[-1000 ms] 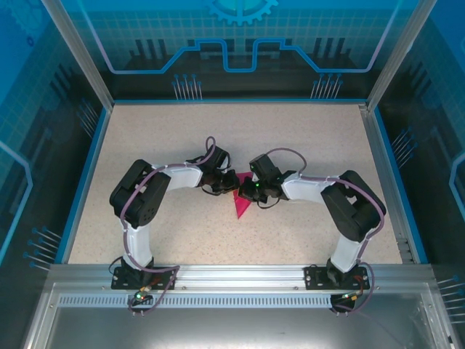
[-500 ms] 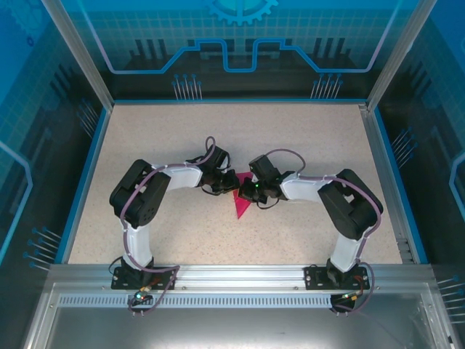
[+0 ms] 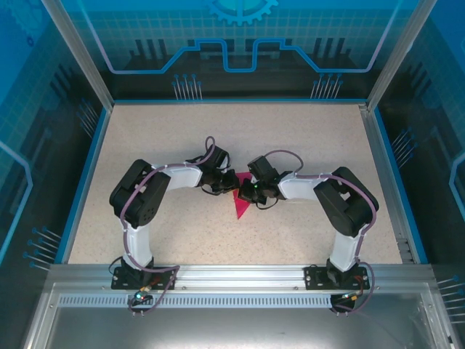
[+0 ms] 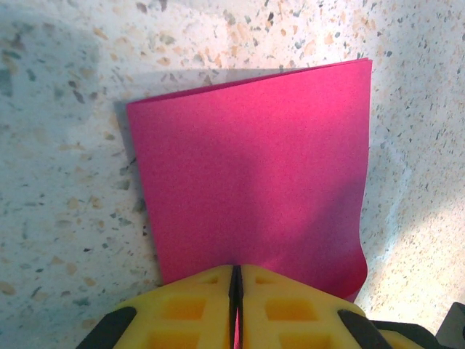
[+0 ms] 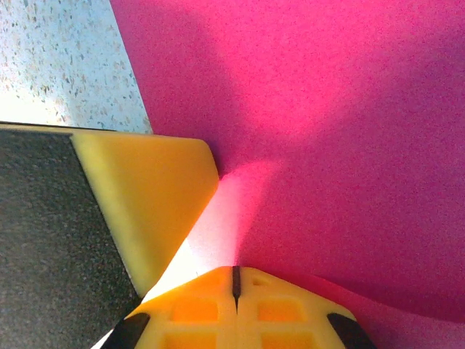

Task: Fold a paper plane with a square sheet of paper (pick it up from the middle)
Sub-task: Third fold the triangle at the center of the table.

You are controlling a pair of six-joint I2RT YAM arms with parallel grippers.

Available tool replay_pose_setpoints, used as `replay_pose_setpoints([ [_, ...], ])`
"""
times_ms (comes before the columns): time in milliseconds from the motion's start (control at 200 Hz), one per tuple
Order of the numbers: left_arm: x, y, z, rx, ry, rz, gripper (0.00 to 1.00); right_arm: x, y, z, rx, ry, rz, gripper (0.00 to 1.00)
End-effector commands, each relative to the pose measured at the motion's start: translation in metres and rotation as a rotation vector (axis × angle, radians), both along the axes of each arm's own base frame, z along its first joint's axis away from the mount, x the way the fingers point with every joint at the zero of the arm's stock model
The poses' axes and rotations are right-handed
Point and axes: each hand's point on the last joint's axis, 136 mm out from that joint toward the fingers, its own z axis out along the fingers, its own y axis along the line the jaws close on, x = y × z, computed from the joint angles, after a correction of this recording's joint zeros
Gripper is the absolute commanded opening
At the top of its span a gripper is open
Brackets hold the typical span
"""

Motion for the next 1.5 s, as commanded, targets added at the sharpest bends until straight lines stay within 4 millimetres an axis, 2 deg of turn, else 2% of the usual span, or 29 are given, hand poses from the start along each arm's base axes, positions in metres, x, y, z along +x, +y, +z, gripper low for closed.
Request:
replay_pose_setpoints([
  [0,-0.013,0.010,-0.016,0.035,0.052,0.001,0.13,0.003,0.010,-0.001,-0.001,-0.023,0.025,0.01],
  [315,-0.014,0.009,-0.015,0.032,0.055,-0.002,0.13,0.003,0.010,-0.005,-0.008,-0.017,0.027,0.01],
  [395,-0.012,0.009,-0.009,0.028,0.046,0.010,0.14,0.002,0.008,-0.007,-0.017,-0.009,0.026,0.04],
  [475,-0.005,0.010,0.010,0.009,0.009,0.037,0.15,-0.001,0.004,-0.011,-0.036,0.003,0.025,0.10],
  [610,0.007,0.030,0.036,0.014,-0.038,0.146,0.16,-0.006,0.001,-0.015,-0.046,0.012,0.033,0.22],
  [755,0.010,0.056,0.043,0.005,-0.042,0.246,0.17,-0.008,0.000,-0.017,-0.048,0.017,0.035,0.28],
  [935,0.004,0.079,0.040,0.006,-0.023,0.304,0.17,-0.008,-0.001,-0.018,-0.048,0.016,0.033,0.33],
  [1055,-0.005,0.086,0.039,0.002,-0.016,0.319,0.17,-0.008,-0.001,-0.019,-0.047,0.017,0.033,0.29],
  [1115,-0.010,0.085,0.038,-0.015,-0.009,0.319,0.17,-0.008,0.000,-0.018,-0.039,0.010,0.031,0.25],
  [1325,-0.029,0.076,0.035,-0.097,0.030,0.289,0.17,-0.008,0.002,-0.017,-0.001,-0.011,0.030,0.27],
  [1445,-0.036,0.071,0.034,-0.111,0.041,0.268,0.17,-0.008,0.001,-0.017,-0.004,-0.020,0.034,0.38],
  [1495,-0.037,0.069,0.034,-0.115,0.043,0.259,0.17,-0.008,0.001,-0.016,-0.001,-0.023,0.035,0.39],
])
